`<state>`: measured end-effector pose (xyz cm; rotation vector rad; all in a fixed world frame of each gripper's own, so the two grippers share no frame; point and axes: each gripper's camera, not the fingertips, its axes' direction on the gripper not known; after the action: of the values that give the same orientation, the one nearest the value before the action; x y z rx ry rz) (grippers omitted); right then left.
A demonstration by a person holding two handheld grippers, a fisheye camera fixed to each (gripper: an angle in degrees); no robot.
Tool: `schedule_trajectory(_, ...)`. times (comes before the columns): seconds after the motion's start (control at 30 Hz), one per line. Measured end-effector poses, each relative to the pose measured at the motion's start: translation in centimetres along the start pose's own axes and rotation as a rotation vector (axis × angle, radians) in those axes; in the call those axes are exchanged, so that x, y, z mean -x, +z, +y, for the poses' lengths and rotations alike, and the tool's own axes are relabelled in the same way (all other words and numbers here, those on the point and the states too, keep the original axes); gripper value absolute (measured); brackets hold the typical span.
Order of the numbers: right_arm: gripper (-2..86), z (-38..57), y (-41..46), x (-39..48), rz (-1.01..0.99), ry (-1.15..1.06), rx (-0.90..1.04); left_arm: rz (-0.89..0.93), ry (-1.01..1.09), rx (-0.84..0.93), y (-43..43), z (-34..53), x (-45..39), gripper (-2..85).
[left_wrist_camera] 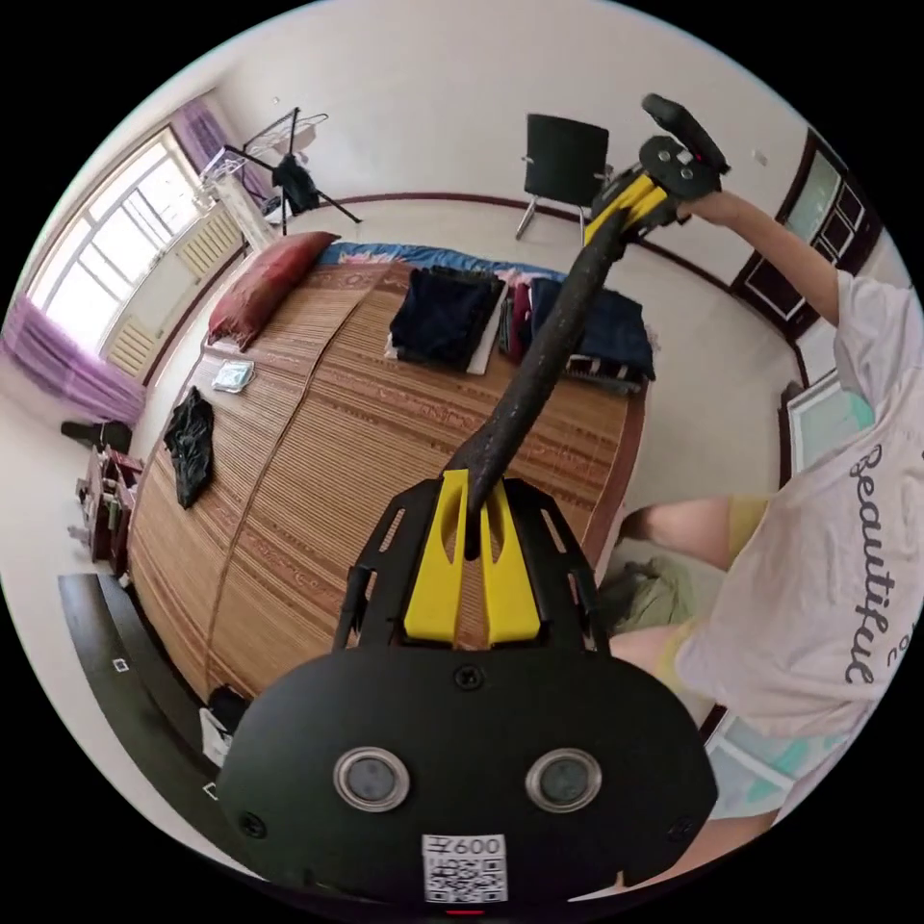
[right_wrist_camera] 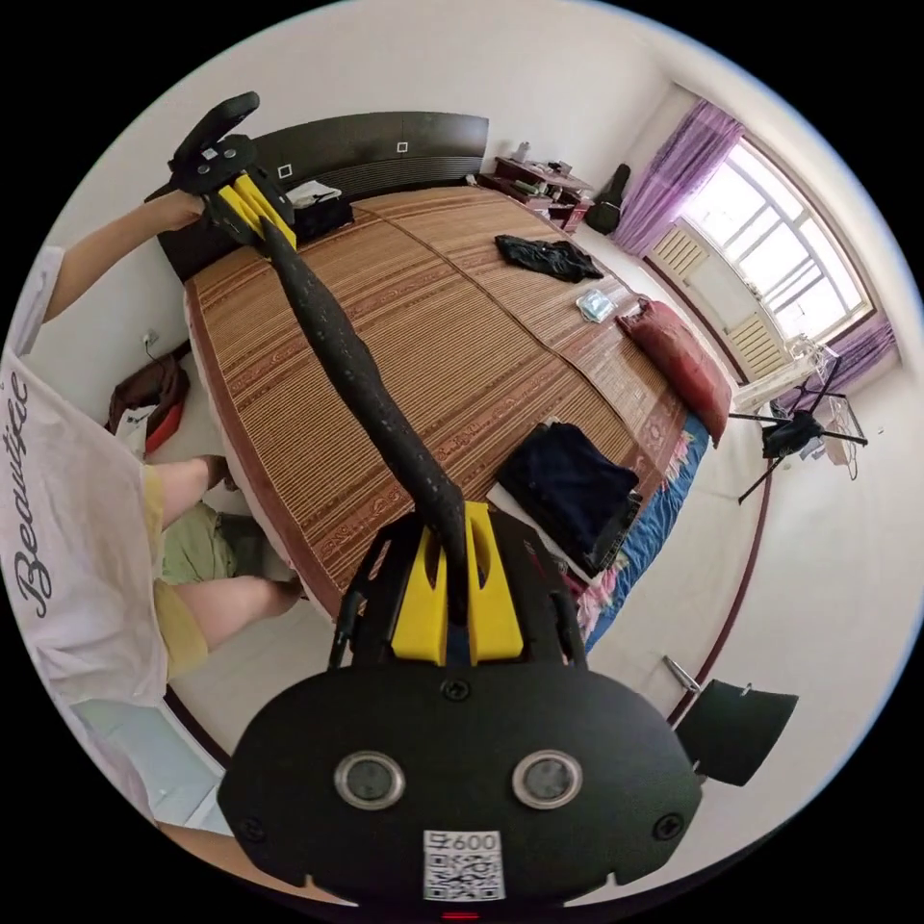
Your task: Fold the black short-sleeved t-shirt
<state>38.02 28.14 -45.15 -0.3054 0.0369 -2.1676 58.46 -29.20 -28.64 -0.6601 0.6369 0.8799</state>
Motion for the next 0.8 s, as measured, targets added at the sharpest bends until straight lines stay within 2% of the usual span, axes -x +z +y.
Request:
schedule_trajectory(0.13,-0.8,3.1,-7.6,-3.8,-0.026,-0.065,-0.015,0.014,-0.058,-0.045,-2.8,-3.8,-3.9,0.8)
schedule_trajectory(0.27,-0.8,4.6,-12.1,-7.7,-0.043,-0.078,0.004,0.057,-0.027,-0.001,-2.9,-7.7,-5.7,0.9)
schedule_trajectory(0.57,-0.9,6.2,-15.0,-13.6,-0.061,-0.020,0.074,0.089,0.052,0.006,-1.2,-15.6,-4.5,1.0)
schedule_trajectory(0.8,-0.8,6.5,-15.9,-19.0,-0.032,-0.031,0.111,0.196,-0.072,-0.045,3.8,-20.0,-1.4,0.9)
